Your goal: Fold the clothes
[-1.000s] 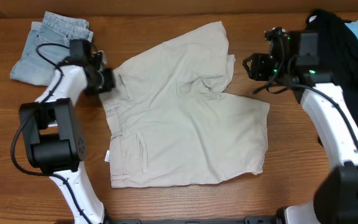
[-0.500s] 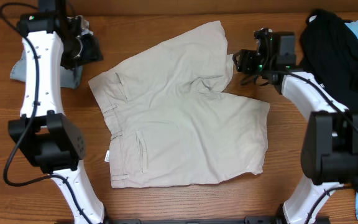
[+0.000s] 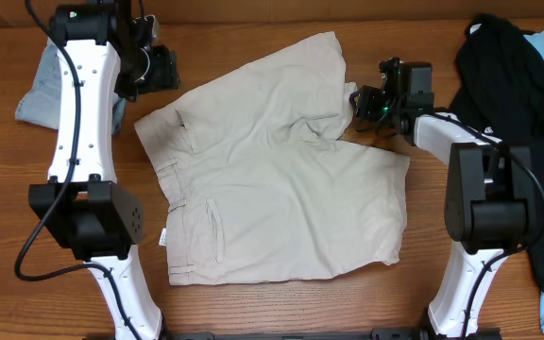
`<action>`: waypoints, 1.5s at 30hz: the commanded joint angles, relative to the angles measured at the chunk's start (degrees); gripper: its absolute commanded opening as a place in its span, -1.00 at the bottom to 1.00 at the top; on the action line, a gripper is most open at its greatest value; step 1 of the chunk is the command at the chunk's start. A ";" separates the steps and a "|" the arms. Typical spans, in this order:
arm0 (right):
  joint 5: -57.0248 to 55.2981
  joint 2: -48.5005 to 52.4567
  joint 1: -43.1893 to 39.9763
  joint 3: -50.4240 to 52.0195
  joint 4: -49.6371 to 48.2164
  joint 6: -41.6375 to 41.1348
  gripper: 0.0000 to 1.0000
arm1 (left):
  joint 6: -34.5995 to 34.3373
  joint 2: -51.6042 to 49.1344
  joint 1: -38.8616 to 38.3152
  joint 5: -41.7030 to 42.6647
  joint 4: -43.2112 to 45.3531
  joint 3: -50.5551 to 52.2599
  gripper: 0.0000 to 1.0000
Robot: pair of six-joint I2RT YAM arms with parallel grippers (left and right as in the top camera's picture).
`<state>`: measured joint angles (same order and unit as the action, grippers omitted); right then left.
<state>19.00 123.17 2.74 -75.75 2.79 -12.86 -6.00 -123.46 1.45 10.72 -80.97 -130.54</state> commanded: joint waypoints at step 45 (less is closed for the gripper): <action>5.27 4.09 -1.97 -1.20 -1.18 -6.69 -0.21 | -0.87 0.11 -0.79 -0.20 0.37 -1.40 0.29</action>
<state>22.37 125.32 -1.45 -76.51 1.85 -18.92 -6.02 -123.46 1.45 10.70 -80.60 -130.54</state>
